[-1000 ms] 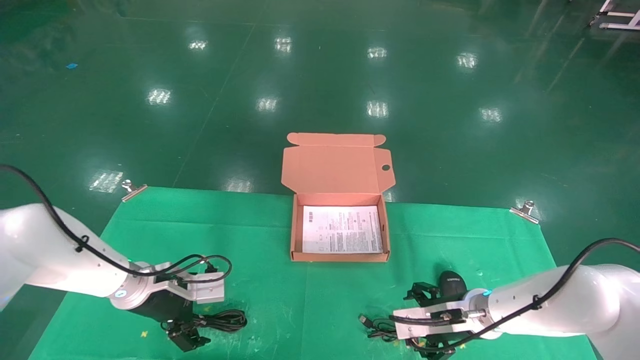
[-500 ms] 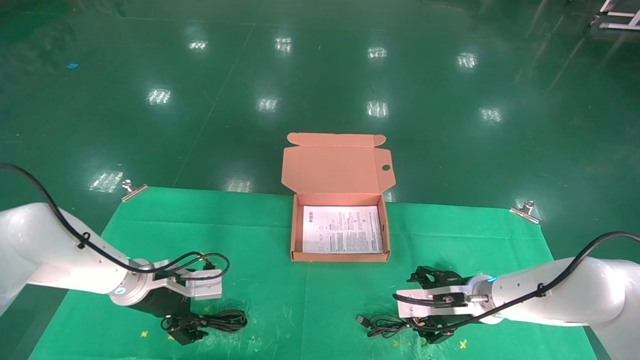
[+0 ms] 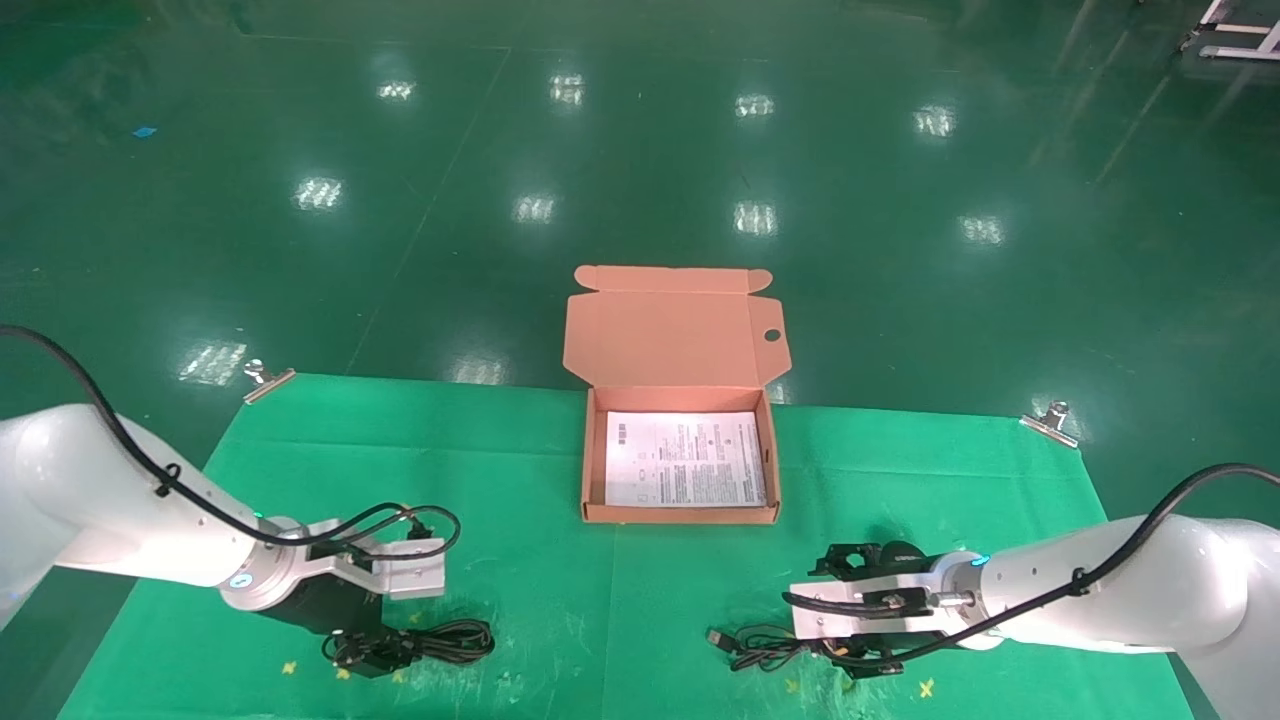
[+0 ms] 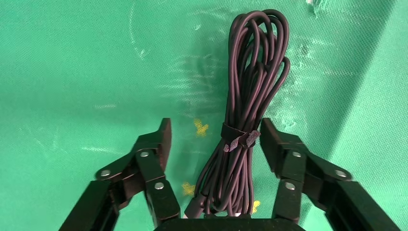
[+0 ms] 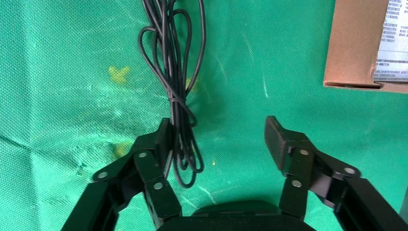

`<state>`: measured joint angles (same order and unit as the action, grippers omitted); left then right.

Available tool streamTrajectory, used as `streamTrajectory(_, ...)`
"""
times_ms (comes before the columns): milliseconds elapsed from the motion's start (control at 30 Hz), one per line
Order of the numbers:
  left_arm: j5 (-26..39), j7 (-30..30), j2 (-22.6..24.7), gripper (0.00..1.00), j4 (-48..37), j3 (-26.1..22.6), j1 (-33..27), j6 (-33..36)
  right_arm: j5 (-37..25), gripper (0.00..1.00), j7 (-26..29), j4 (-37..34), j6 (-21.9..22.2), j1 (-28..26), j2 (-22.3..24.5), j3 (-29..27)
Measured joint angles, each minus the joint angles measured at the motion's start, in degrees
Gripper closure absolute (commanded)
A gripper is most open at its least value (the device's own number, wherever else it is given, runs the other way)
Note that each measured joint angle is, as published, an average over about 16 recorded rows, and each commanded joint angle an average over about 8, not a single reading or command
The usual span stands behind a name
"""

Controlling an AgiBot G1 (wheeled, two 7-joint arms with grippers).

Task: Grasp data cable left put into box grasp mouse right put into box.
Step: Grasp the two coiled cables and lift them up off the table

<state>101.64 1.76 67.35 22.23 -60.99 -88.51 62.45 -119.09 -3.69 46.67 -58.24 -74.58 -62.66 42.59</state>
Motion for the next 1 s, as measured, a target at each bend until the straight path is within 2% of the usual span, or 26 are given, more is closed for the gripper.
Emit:
streamTrajectory(700, 0.0, 0.0, -0.2, 1.00, 0.4, 0.0, -0.1, 0.2, -0.1, 1.00, -0.1, 0.3, -0.1, 0.1, 0.0, 0.1)
streamTrajectory(1000, -0.1, -0.8, -2.7, 1.00, 3.0, 0.1, -1.1, 1.6, 0.7, 1.00, -0.1, 1.0, -0.3, -0.2, 0.9, -0.5)
